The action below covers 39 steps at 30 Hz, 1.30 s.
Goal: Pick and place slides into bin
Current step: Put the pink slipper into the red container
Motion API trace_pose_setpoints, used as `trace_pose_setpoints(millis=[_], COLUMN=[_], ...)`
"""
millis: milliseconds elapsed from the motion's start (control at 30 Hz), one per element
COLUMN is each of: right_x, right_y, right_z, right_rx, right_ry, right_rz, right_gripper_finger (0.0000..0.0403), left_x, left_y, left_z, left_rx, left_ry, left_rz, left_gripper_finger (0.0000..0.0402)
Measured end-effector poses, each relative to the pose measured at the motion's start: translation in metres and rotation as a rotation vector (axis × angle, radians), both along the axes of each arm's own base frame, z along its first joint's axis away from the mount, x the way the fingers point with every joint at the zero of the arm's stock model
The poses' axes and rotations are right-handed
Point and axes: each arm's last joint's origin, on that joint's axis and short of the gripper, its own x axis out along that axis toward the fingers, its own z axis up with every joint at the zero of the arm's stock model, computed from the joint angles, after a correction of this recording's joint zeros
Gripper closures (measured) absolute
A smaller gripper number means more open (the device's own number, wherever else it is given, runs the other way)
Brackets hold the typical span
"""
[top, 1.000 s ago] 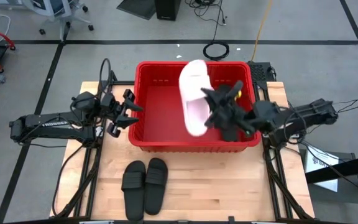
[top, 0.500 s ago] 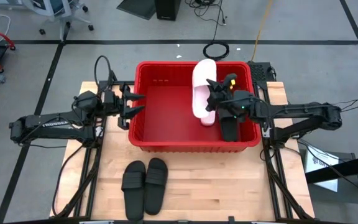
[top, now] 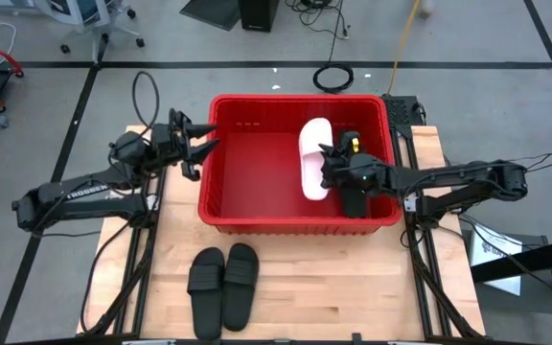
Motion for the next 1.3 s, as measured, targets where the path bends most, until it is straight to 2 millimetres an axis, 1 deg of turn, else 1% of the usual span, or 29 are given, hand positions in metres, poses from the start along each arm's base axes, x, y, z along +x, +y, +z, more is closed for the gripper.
trace_pose_setpoints(millis=[233, 367, 567, 733, 900, 1300], right_x=[-0.011, -0.015, -0.019, -0.026, -0.028, -0.034], right_y=[0.002, 0.003, 0.006, 0.010, 0.016, 0.016], right_z=[-0.031, -0.040, -0.053, -0.068, -0.076, -0.087], right_rx=[0.066, 0.110, 0.240, 0.291, 0.327, 0.367], right_ry=[0.045, 0.017, -0.027, 0.005, 0.003, 0.015], right_rz=[-0.018, -0.032, 0.020, 0.032, 0.037, 0.011], right_gripper_finger=[0.0399, 0.0399, 0.0399, 0.0399, 0.0399, 0.0399], left_x=[-0.008, -0.011, -0.014, -0.014, -0.014, -0.014], left_y=[0.011, 0.017, 0.022, 0.022, 0.022, 0.022], left_z=[0.004, 0.004, 0.004, 0.004, 0.003, 0.003], left_rx=[0.039, 0.039, 0.036, 0.041, 0.037, 0.027], left_ry=[-0.029, -0.029, -0.029, -0.023, -0.019, -0.022], left_rz=[0.037, 0.078, 0.107, 0.094, 0.091, 0.087], left_gripper_finger=[0.0204, 0.0204, 0.0204, 0.0204, 0.0204, 0.0204])
